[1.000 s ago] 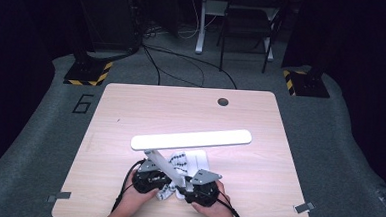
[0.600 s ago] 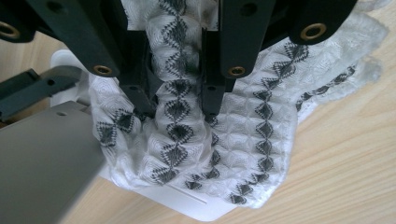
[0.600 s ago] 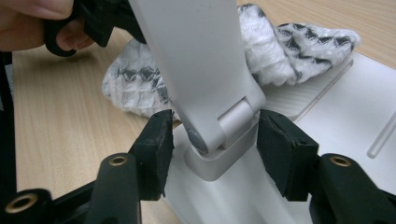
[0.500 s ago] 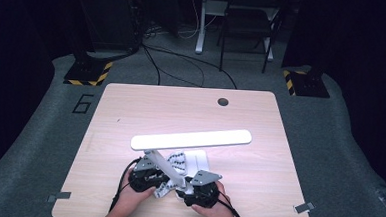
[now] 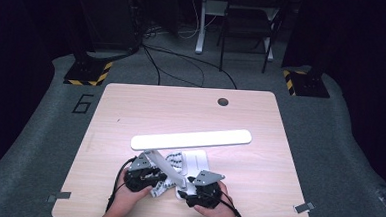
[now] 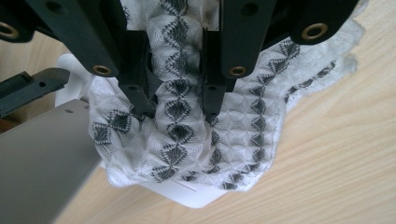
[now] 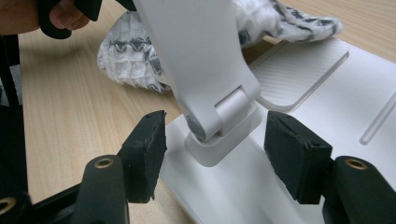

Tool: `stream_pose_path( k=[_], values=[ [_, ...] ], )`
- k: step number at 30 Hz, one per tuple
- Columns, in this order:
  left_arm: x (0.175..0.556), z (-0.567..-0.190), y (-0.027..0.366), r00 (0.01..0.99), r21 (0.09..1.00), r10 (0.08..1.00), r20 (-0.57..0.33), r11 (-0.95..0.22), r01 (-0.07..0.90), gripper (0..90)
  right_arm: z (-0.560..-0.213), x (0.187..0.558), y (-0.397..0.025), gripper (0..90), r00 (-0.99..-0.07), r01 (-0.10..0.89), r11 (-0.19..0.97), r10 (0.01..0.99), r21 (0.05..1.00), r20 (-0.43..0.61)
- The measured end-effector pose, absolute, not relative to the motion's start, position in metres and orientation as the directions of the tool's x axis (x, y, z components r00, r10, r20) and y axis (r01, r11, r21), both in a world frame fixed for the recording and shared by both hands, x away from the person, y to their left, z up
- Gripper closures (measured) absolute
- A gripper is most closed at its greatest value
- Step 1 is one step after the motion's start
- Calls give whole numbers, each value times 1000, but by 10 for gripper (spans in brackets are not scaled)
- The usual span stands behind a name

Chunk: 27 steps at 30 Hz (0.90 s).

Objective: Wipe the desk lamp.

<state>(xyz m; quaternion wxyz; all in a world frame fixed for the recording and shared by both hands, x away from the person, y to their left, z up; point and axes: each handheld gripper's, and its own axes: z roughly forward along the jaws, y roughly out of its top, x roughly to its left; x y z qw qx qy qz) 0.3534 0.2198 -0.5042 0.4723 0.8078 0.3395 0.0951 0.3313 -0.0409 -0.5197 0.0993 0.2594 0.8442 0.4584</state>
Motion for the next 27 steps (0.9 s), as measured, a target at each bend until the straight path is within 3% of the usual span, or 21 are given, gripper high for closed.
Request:
stream_pose_path(
  k=[27],
  values=[
    [344, -477, 261, 700, 864, 696, -157, -247, 439, 697, -511, 330, -50, 379, -824, 370, 395, 557, 841, 101]
  ],
)
